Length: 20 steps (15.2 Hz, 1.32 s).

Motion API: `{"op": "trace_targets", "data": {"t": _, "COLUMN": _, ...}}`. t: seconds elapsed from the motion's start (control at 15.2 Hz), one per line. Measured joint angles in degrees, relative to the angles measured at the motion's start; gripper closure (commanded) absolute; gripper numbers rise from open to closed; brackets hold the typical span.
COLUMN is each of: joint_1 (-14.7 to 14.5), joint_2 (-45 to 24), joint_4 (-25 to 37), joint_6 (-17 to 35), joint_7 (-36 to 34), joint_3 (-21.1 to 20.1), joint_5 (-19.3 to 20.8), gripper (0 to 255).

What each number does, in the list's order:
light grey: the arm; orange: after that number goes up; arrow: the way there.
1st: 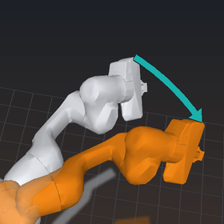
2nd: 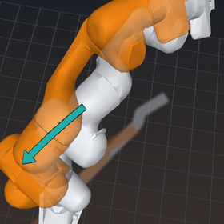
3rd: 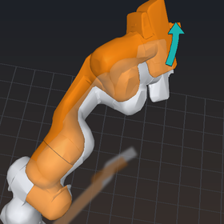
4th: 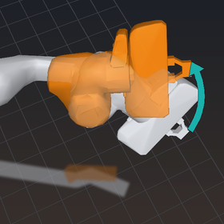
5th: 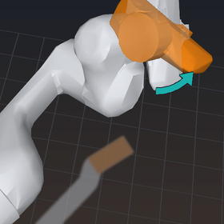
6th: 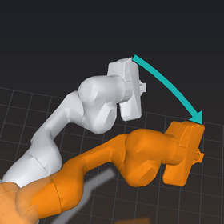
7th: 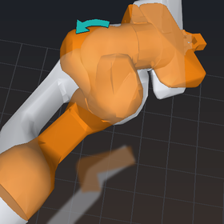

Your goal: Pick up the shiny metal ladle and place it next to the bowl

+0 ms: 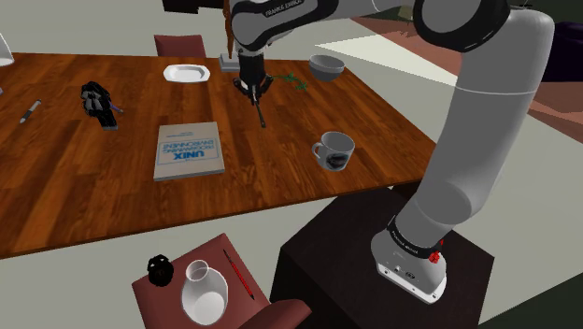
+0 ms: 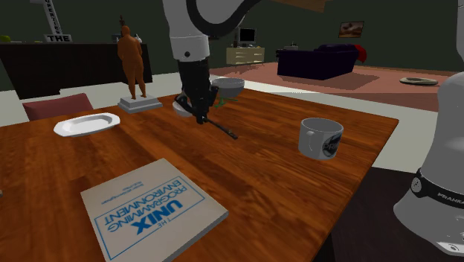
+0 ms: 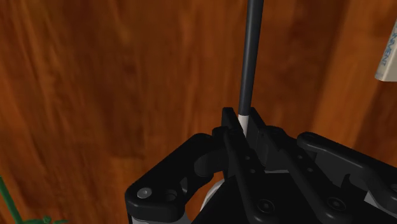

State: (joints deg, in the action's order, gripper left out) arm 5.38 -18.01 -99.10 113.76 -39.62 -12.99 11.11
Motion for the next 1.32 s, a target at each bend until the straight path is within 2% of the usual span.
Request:
{"op": "trace_targets", "data": {"t": 1.12, "joint_1": -0.17, "joint_2": 2.61, "joint_4": 9.62, "joint_6": -12.03, "joint_7": 1.78, "joint_3": -0.42, "joint_5": -1.23, "gripper": 255}}
{"op": "trace_targets", "data": {"t": 1.32, "joint_1": 1.56, "joint_2": 4.03, "joint_4": 8.13, "joint_6": -11.61, "joint_7": 4.28, "joint_3": 0.44, "joint_5": -1.63, "gripper": 255}}
